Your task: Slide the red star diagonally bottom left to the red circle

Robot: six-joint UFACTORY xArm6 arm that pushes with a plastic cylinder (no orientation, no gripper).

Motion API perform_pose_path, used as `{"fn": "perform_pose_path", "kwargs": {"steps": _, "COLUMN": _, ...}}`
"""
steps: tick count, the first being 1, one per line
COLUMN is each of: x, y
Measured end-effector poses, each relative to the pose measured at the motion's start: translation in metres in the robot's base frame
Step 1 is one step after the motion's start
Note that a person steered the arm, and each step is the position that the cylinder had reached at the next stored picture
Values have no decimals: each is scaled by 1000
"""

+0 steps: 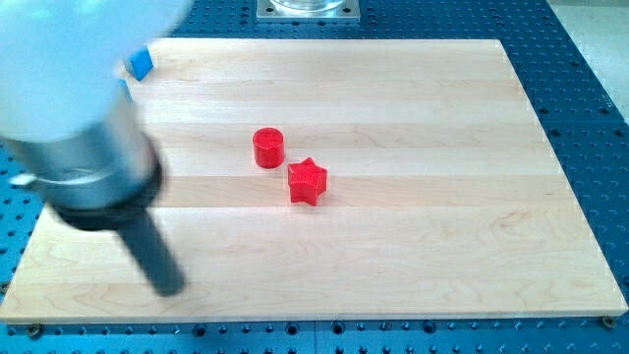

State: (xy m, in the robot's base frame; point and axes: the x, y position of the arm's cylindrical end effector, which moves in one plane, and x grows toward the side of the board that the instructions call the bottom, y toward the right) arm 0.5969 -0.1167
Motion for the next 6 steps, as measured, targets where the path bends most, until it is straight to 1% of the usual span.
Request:
{"fn": "perform_pose_path", "kwargs": {"steps": 1, "x": -2, "y": 119}}
{"fn": "perform_pose_path", "kwargs": {"steps": 2, "x": -51, "y": 176}}
{"fn": "perform_pose_path", "kwargs": {"steps": 3, "x": -92, "y": 182}}
{"fn": "perform_pose_path", "kwargs": {"steps": 4, "x": -93, "y": 151}}
{"fn": "perform_pose_path", "kwargs": {"steps": 5, "x": -106, "y": 172}}
{"fn": "perform_pose_path", "kwargs": {"steps": 6, "x": -122, "y": 160}}
